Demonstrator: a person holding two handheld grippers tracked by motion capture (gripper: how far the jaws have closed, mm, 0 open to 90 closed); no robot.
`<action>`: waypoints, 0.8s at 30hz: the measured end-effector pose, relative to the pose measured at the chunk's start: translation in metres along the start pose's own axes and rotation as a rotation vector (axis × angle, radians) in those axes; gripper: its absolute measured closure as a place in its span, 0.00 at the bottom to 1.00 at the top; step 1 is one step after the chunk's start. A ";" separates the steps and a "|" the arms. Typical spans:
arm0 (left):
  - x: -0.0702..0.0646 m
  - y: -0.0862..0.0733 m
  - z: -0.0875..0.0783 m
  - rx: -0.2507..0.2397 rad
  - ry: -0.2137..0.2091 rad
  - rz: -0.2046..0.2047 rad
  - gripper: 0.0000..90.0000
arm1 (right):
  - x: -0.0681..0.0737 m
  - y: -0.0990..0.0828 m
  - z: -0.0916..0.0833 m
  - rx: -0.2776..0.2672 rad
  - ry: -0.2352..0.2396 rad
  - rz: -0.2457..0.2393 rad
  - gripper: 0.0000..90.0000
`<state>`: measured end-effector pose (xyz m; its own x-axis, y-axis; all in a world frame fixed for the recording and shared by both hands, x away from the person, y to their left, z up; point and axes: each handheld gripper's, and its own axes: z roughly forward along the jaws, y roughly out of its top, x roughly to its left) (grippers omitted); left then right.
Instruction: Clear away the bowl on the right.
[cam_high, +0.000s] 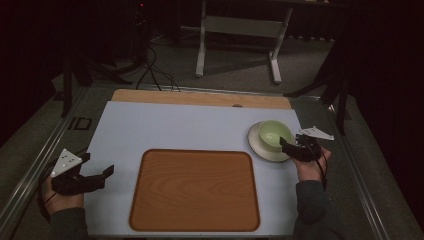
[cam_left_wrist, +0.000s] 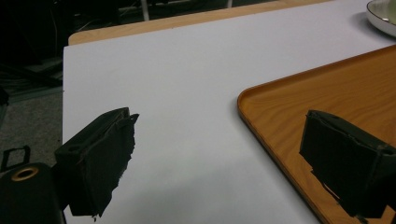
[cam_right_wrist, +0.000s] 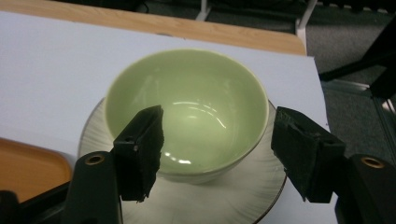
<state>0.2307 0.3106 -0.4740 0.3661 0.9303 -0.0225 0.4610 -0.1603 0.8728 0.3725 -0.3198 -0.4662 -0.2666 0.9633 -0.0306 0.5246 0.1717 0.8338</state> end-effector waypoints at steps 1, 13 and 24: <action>0.000 0.000 0.000 0.000 0.001 0.000 0.11 | 0.000 0.000 0.003 0.009 -0.004 0.002 0.38; 0.001 0.000 -0.001 -0.011 0.012 -0.005 0.11 | -0.011 -0.004 0.026 0.078 -0.019 0.097 0.45; 0.003 0.000 -0.004 -0.037 0.025 -0.020 0.12 | -0.016 -0.002 0.043 0.131 -0.005 0.202 0.59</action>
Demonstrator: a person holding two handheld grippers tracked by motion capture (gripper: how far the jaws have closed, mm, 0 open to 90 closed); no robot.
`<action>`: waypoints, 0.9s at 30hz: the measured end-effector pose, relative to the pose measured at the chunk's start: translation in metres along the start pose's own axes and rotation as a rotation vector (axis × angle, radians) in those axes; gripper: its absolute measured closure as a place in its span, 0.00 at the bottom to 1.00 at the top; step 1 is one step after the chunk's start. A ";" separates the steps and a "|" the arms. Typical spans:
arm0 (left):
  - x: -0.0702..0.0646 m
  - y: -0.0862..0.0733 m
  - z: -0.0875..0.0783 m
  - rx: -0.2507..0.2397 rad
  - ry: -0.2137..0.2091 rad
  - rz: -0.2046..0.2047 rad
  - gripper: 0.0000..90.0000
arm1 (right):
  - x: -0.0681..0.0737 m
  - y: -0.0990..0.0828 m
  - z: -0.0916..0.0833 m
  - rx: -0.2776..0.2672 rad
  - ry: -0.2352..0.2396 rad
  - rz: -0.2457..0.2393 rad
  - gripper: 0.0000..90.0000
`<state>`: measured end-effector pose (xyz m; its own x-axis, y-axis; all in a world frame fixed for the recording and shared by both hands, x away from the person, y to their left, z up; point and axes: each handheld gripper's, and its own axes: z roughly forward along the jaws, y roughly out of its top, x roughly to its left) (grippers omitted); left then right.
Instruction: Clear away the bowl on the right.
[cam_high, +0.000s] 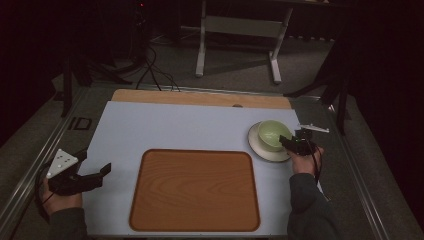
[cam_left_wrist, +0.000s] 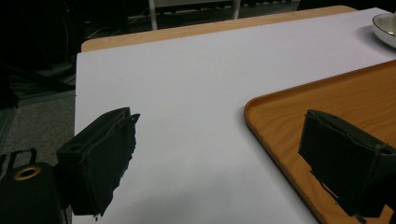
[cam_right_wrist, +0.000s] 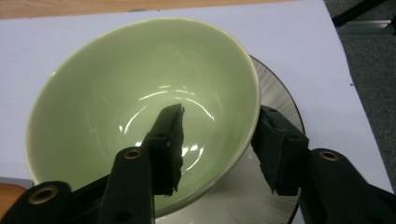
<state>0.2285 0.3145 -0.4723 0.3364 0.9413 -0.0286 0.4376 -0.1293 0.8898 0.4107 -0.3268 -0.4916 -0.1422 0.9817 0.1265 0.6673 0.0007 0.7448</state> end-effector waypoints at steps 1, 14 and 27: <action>0.000 0.000 0.000 0.000 0.000 0.000 0.12 | 0.000 0.000 0.001 0.006 0.000 0.001 0.60; 0.000 0.000 0.000 0.004 0.011 -0.004 0.12 | -0.007 -0.002 0.015 0.116 0.035 0.159 0.77; 0.001 -0.001 -0.001 0.008 0.020 -0.015 0.13 | -0.004 0.000 0.015 0.166 0.013 0.224 0.92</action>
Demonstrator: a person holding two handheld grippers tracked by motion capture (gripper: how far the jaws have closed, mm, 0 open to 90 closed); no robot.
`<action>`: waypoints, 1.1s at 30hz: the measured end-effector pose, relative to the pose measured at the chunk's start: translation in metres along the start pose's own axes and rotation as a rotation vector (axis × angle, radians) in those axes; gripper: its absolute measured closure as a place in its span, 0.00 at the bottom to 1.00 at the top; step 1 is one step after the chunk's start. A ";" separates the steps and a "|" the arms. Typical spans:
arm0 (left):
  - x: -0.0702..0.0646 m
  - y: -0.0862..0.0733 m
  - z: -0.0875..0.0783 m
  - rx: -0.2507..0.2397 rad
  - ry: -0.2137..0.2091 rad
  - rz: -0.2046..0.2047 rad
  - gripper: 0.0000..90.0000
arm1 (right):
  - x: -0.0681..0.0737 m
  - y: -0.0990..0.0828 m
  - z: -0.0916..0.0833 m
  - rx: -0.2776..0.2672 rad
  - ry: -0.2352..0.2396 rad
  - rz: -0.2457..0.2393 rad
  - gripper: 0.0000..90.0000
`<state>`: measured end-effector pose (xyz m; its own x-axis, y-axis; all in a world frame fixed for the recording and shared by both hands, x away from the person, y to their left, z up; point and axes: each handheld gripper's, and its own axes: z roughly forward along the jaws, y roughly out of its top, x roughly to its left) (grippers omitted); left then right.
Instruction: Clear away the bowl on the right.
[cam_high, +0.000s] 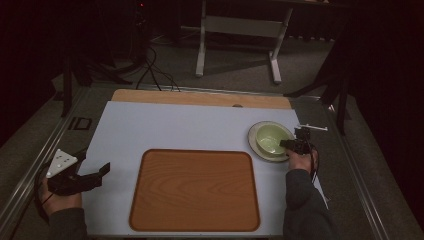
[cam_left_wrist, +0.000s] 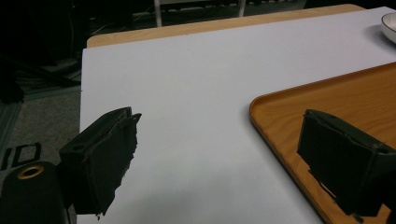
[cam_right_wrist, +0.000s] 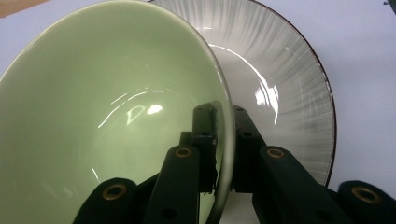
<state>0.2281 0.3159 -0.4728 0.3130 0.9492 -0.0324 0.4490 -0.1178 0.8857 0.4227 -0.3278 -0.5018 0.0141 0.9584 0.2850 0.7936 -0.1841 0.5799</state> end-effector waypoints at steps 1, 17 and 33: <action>0.000 0.000 0.000 -0.001 0.001 -0.001 0.13 | 0.000 0.000 0.000 0.000 0.002 0.004 0.92; 0.000 0.000 0.000 -0.003 0.004 -0.003 0.14 | -0.001 0.000 -0.014 -0.046 -0.011 -0.009 0.93; 0.001 0.000 -0.001 -0.002 0.008 -0.007 0.14 | 0.005 0.001 -0.038 -0.104 0.029 -0.035 0.93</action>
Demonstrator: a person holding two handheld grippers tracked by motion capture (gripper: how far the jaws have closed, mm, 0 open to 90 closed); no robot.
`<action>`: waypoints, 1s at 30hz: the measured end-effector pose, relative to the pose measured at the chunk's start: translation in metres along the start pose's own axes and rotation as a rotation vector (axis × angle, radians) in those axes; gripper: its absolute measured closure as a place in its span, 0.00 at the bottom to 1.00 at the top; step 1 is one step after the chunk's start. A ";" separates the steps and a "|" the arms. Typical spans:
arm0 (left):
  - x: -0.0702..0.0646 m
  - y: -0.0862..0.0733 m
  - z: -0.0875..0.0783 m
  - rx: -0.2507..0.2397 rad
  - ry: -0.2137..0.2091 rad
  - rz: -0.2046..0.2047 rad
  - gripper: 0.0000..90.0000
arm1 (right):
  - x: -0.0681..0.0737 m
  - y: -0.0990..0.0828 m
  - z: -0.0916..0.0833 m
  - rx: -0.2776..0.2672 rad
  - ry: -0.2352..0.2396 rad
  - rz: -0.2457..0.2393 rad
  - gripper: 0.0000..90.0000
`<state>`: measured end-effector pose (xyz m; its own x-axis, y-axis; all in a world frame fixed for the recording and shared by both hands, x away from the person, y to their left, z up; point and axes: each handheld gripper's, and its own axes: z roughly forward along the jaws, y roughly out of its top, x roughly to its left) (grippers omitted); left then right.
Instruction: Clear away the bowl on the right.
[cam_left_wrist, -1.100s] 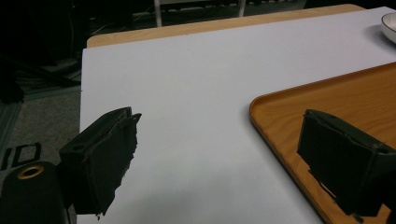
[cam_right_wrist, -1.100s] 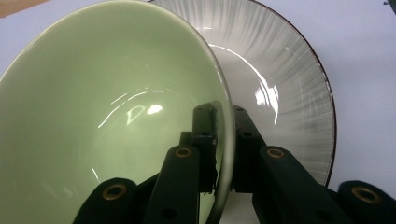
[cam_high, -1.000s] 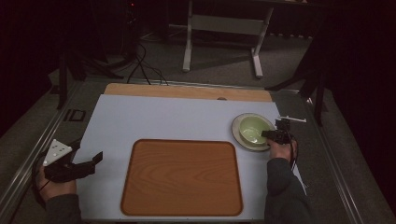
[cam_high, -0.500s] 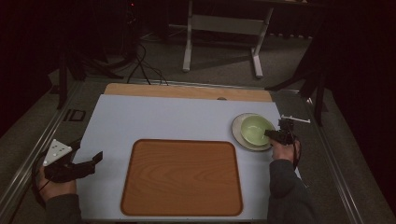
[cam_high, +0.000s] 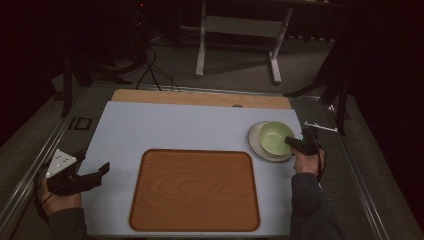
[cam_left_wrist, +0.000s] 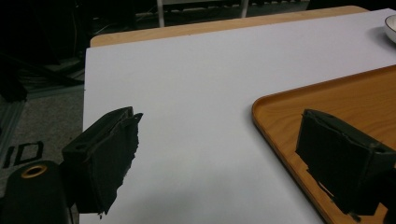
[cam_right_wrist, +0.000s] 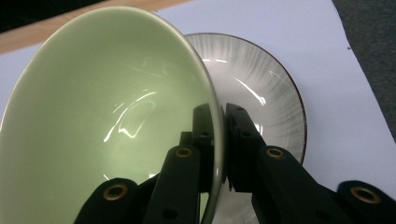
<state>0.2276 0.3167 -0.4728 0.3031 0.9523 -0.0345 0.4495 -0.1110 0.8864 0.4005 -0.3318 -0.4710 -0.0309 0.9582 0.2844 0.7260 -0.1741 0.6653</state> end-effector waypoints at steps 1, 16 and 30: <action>0.000 0.000 0.000 0.001 0.000 0.000 0.14 | 0.000 0.000 -0.003 -0.003 0.010 0.001 0.93; 0.000 0.000 0.000 -0.002 0.001 -0.003 0.14 | 0.021 -0.004 -0.038 -0.043 0.083 -0.083 0.93; 0.000 0.000 -0.001 -0.003 0.002 -0.001 0.14 | 0.039 -0.021 -0.057 -0.075 0.148 -0.131 0.93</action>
<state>0.2263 0.3167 -0.4724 0.3007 0.9531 -0.0348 0.4472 -0.1087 0.8878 0.3451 -0.3040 -0.4348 -0.2262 0.9311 0.2862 0.6563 -0.0714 0.7511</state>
